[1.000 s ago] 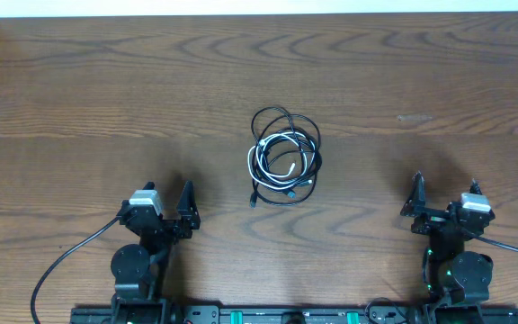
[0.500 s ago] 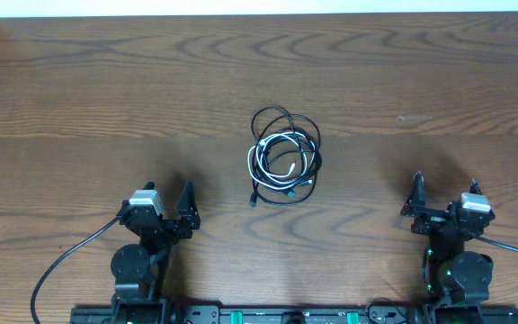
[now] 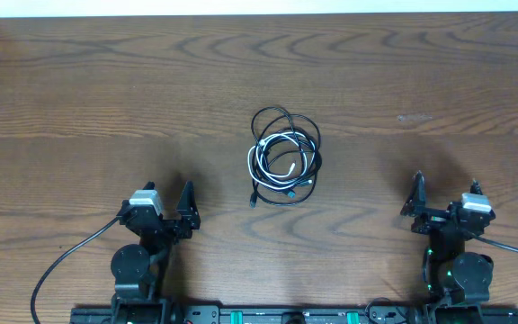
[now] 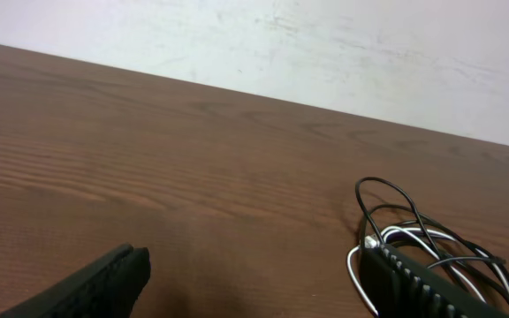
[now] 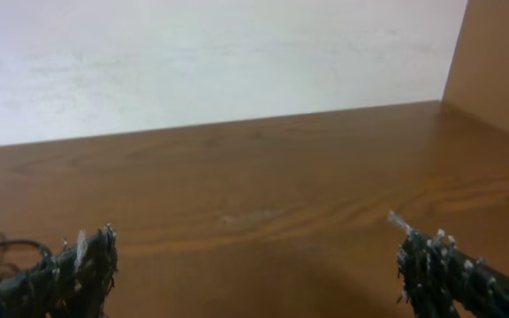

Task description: Untangle cables

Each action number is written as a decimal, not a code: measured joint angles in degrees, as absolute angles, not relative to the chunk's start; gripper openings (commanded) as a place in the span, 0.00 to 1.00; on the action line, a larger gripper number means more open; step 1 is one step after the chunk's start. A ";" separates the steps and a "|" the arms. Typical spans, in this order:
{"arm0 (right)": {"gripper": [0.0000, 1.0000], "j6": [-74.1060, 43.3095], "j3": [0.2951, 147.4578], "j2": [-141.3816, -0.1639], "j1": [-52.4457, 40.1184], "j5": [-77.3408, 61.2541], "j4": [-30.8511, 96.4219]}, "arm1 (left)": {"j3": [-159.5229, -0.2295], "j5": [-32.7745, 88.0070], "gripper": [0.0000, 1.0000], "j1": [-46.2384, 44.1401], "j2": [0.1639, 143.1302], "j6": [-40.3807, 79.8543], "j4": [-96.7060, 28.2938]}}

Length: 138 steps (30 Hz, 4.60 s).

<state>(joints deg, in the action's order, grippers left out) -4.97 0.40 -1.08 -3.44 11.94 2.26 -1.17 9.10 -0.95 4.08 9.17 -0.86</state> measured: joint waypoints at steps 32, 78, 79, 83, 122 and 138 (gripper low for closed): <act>0.99 -5.08 49.10 -30.81 -3.44 -11.44 22.04 | -80.38 23.09 0.81 -0.95 54.61 0.56 -50.30; 0.99 4.91 81.87 -76.51 -6.68 -12.16 56.18 | -96.88 7.57 0.68 -24.45 110.45 1.96 -57.78; 0.99 5.45 81.91 -79.31 -8.32 -12.80 55.75 | -96.88 7.64 0.68 -24.45 110.39 1.96 -57.71; 0.99 6.98 81.95 -87.09 -13.58 -13.78 53.89 | -96.88 7.81 0.68 -24.47 110.39 1.87 -56.14; 0.99 -3.09 82.02 -113.06 -20.34 -8.27 35.20 | -99.81 0.93 0.65 -17.43 105.16 7.57 -52.97; 0.99 -4.14 82.02 -113.95 -20.34 -7.68 35.31 | -99.79 0.93 0.65 -17.45 105.23 7.70 -54.06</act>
<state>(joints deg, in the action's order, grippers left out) -4.14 82.02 -113.95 -20.34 -7.68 35.31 -99.79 0.93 -17.45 105.23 7.70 -54.06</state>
